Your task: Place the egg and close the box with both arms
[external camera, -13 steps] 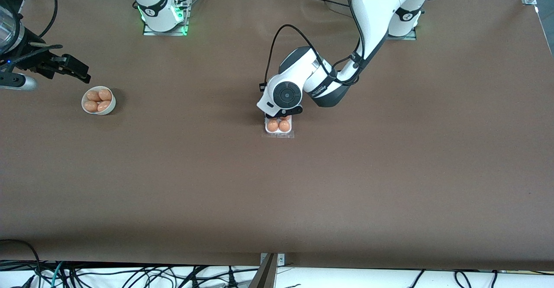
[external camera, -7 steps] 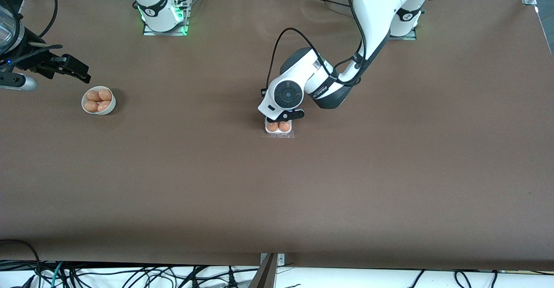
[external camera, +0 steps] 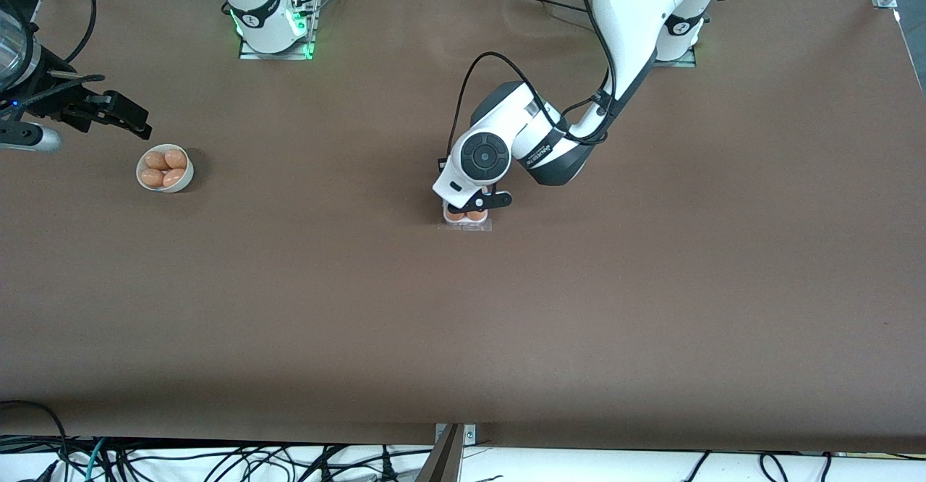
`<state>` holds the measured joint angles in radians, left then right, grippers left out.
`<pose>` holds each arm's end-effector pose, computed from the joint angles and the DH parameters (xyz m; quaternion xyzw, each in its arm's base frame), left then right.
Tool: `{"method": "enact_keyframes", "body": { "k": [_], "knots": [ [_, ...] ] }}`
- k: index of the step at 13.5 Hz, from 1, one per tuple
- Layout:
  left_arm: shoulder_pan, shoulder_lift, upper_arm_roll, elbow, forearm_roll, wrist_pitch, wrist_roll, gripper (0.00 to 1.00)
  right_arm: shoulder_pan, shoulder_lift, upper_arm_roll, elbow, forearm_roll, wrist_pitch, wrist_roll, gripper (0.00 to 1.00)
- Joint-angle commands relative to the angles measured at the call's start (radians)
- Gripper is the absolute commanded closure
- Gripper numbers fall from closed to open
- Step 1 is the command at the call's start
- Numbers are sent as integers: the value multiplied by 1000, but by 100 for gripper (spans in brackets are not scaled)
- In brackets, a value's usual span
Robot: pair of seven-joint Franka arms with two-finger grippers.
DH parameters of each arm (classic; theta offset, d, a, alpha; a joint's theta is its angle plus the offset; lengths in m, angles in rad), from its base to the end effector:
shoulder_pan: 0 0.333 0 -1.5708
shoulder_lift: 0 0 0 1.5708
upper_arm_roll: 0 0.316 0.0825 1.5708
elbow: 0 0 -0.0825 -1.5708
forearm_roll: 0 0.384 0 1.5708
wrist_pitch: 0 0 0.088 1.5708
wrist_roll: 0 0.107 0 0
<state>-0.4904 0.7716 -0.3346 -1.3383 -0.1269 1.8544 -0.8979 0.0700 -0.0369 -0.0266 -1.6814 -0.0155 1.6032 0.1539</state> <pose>0.5122 -0.4949 0.2746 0.9740 0.0911 -0.2044 0.0342 0.5429 0.0217 0.5953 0.9983 -0.0548 -0.0198 0.0092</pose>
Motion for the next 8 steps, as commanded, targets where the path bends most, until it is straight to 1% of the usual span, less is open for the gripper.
{"method": "enact_keyframes", "body": {
  "k": [1,6,8],
  "knots": [
    [-5,15,34,71,35,-9,34,100,-3,-6,1,-4,14,6,-13,0],
    [4,5,49,88,42,-24,33,100,-3,-6,1,-3,14,8,-14,0],
    [39,-14,60,102,47,-72,34,96,-3,-6,1,-4,14,8,-13,0]
  ]
}}
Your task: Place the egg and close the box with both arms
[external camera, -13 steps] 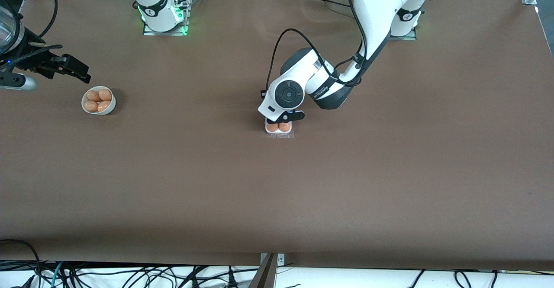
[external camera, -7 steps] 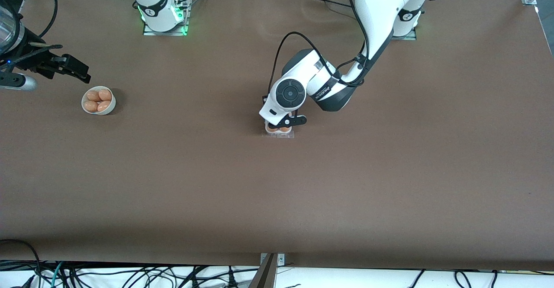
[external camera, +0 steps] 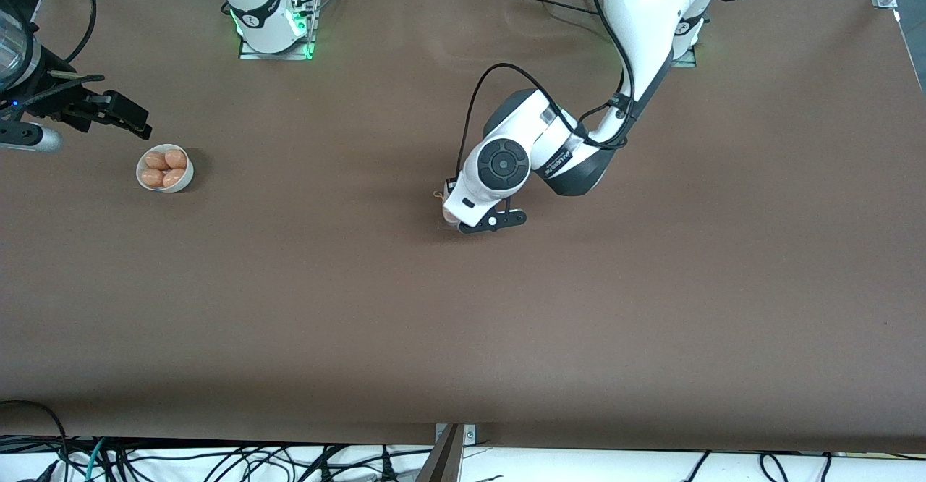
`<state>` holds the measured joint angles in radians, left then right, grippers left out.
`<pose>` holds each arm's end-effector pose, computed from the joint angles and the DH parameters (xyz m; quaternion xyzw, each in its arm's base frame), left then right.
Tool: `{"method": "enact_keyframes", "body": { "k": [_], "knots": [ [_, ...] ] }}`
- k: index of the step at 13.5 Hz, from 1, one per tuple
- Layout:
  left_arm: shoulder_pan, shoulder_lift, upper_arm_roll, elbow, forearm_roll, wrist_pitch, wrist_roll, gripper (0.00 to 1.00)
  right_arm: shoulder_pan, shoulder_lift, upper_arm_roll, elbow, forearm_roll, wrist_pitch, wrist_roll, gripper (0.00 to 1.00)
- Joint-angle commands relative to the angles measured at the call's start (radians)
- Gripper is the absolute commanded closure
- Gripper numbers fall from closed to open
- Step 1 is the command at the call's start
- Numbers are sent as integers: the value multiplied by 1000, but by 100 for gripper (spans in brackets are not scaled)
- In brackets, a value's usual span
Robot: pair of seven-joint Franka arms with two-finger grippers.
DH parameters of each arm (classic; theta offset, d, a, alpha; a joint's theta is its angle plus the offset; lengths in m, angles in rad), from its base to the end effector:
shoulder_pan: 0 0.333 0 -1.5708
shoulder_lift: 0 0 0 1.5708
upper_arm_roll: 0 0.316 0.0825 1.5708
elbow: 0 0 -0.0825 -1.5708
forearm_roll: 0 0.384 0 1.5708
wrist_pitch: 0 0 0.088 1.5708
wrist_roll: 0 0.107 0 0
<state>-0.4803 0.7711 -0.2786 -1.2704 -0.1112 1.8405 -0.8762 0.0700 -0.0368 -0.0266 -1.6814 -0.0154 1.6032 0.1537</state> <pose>0.5524 -0.4700 0.2962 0.9791 0.1059 -0.1690 0.0403 0.5429 0.0217 0.5952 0.9983 -0.0547 -0.0199 0.0092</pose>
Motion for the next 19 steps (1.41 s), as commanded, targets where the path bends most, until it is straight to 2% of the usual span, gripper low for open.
{"method": "enact_keyframes", "body": {
  "k": [1,4,6,7,8,11,13,16,17,19],
  "knots": [
    [54,-19,5,69,38,-85,13,91,-3,-6,1,-3,12,6,-14,0],
    [145,-26,-2,204,91,-179,13,54,-3,-5,1,-1,14,8,-13,0],
    [213,-61,-2,224,93,-207,22,28,-3,-5,1,-1,14,8,-13,0],
    [233,-96,5,224,105,-211,54,12,-3,-5,1,-1,14,8,-13,0],
    [247,-148,18,223,148,-216,63,0,-3,-5,1,-1,14,8,-13,0],
    [317,-191,19,221,176,-268,75,0,-3,-5,1,-1,14,8,-13,0],
    [351,-220,27,221,179,-286,152,0,-3,-5,1,-1,14,8,-13,0],
    [391,-277,39,218,243,-308,316,0,-3,-5,1,0,14,8,-13,0],
    [394,-315,74,200,248,-308,412,0,-3,-5,1,0,14,6,-13,0],
    [411,-404,116,94,240,-308,599,0,-3,-5,1,-1,14,6,-13,0]
  ]
}}
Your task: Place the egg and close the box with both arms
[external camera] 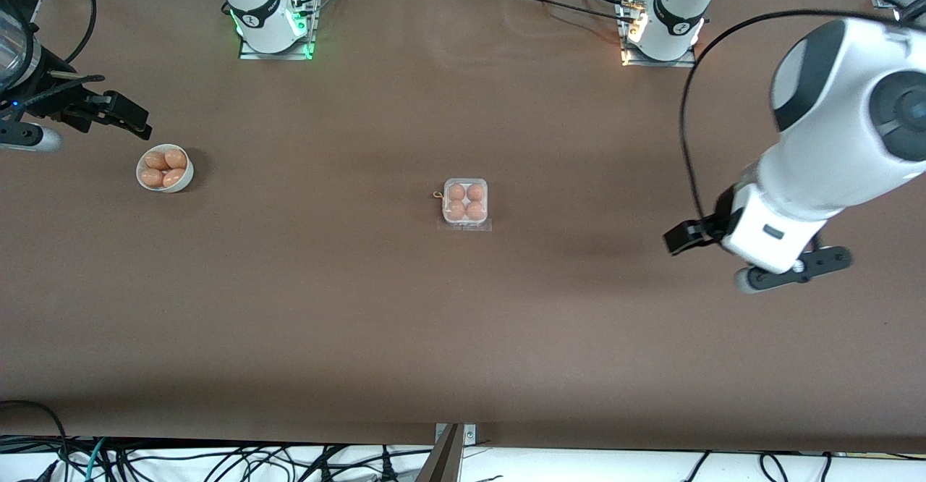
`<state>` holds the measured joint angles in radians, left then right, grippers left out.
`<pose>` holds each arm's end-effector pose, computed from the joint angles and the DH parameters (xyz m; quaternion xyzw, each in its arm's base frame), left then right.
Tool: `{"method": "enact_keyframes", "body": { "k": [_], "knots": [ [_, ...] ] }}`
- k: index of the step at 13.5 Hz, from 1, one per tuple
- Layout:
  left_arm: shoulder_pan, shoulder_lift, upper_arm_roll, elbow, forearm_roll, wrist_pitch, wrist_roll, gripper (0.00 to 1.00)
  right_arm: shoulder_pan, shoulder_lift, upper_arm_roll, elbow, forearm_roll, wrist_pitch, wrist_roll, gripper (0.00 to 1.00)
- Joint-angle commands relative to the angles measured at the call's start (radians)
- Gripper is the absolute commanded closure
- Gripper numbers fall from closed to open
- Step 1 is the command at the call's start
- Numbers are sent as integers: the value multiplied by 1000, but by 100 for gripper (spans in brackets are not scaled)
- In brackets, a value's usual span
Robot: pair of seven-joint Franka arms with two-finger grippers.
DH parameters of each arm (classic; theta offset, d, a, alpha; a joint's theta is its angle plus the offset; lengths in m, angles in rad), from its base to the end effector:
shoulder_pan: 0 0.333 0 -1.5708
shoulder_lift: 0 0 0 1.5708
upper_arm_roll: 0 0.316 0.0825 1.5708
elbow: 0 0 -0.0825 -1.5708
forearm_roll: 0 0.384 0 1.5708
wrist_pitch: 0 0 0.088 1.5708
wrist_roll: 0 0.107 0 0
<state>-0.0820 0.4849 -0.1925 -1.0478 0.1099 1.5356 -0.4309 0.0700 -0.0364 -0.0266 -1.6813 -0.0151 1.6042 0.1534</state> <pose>0.6738 -0.1398 0.5683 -0.9957 -0.0914 -0.0083 0.0079 0.5431 0.0218 0.5951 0.9983 -0.0545 -0.0196 0.0090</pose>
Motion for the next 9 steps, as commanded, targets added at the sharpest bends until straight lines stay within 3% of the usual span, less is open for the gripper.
{"method": "enact_keyframes", "body": {
  "k": [1,6,9],
  "knots": [
    [19,-155,54,-162,17,-2,200,0,-2,-5,1,0,14,5,-12,0],
    [125,-336,73,-355,-18,6,380,0,-2,-5,1,-1,14,5,-12,0],
    [113,-416,137,-474,-80,43,400,0,-2,-5,1,-1,14,5,-12,0]
  ]
}}
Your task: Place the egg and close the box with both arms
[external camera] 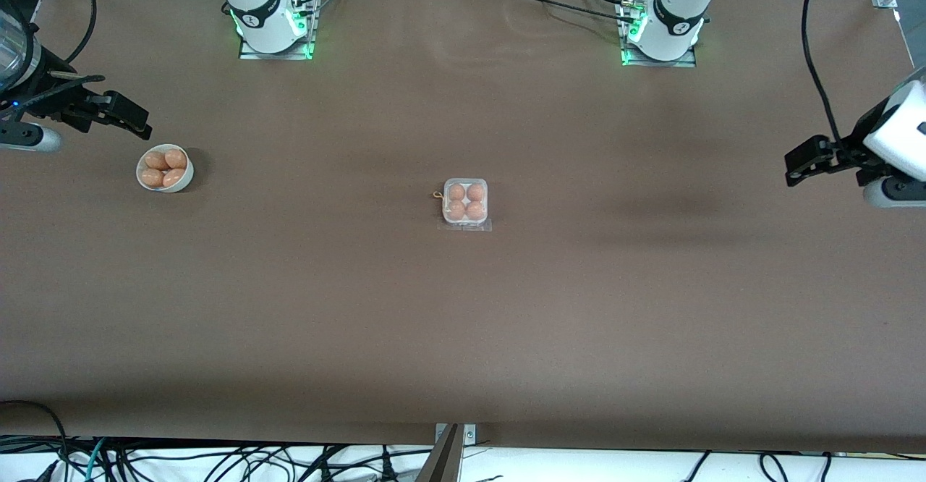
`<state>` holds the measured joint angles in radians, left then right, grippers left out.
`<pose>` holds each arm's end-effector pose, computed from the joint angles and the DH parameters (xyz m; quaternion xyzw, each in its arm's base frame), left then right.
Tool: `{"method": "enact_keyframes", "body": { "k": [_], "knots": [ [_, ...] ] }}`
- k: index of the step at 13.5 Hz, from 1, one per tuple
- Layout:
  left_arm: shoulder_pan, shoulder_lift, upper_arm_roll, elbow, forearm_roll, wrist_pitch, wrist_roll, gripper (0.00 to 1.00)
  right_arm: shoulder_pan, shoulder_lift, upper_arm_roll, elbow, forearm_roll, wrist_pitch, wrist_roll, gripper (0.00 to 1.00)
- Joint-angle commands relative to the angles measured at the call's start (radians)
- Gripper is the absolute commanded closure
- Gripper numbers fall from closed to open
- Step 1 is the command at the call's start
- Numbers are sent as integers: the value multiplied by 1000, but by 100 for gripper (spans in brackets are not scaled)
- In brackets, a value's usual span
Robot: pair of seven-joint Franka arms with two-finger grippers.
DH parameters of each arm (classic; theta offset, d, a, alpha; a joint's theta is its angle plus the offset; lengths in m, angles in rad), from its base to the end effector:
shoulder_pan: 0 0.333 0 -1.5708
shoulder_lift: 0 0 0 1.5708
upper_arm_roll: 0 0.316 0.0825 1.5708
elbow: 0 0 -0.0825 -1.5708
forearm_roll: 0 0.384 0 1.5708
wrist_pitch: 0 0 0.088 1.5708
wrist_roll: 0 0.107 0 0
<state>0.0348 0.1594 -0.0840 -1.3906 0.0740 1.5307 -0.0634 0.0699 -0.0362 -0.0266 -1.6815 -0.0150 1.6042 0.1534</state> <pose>0.5994 -0.0170 0.6142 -0.9995 -0.0087 0.0077 0.0308 0.5432 0.0217 0.5949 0.9983 -0.0546 -0.0198 0.0090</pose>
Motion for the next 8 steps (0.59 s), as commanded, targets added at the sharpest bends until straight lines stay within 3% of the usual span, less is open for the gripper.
{"method": "enact_keyframes", "body": {
  "k": [1,4,8],
  "knots": [
    [-6,-109,44,-151,-60,51,34,0,-2,-5,1,0,13,5,-12,0],
    [-18,-161,82,-206,-123,52,65,0,-2,-5,1,-1,13,5,-12,0],
    [-29,-189,84,-209,-109,57,56,0,-2,-5,1,-1,13,5,-12,0]
  ]
}}
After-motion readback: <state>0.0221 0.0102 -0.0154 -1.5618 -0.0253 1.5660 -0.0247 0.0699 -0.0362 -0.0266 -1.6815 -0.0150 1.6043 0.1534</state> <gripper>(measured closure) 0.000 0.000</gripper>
